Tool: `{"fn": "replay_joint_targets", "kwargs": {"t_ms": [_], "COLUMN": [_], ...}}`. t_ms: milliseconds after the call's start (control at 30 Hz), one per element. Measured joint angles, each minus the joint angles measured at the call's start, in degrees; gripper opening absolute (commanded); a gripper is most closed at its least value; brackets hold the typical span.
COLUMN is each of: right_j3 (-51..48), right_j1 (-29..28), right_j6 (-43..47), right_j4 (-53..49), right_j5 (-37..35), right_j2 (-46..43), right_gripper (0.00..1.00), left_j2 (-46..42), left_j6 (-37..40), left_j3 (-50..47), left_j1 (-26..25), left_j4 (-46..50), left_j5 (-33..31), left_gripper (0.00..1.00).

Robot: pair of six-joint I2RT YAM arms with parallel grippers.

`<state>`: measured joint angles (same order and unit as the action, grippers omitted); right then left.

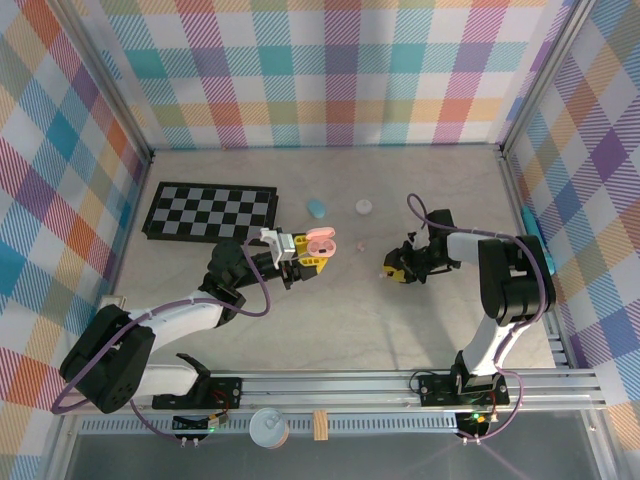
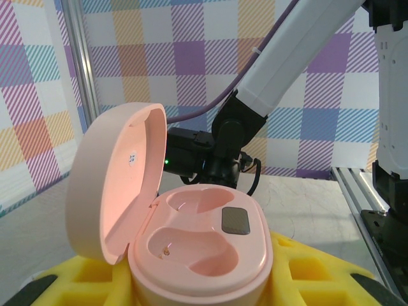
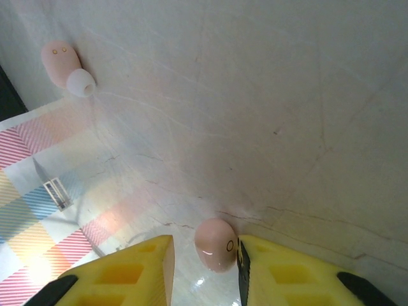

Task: Insert the wireless bluetooth earbuds into the charging case

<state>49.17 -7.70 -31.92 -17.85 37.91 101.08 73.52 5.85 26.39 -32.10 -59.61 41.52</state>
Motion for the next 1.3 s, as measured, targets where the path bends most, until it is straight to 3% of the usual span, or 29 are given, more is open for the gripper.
{"fn": "replay_joint_targets", "kwargs": {"t_ms": [200, 1300], "right_j3": [0.0, 3.2], "right_j1": [-2.7, -5.7], "right_j6": [0.7, 0.5], "right_j4": [0.5, 1.0], "right_j5": [0.1, -0.9], "right_j2": [0.0, 2.2], "right_gripper": [0.31, 0.31], "left_j2": [0.0, 0.0], "left_j6": [0.0, 0.0], "left_j3": [0.0, 0.0], "left_j1": [0.0, 0.0], "left_j4": [0.0, 0.0], "left_j5": [0.0, 0.0], "left_gripper": [0.3, 0.3]}}
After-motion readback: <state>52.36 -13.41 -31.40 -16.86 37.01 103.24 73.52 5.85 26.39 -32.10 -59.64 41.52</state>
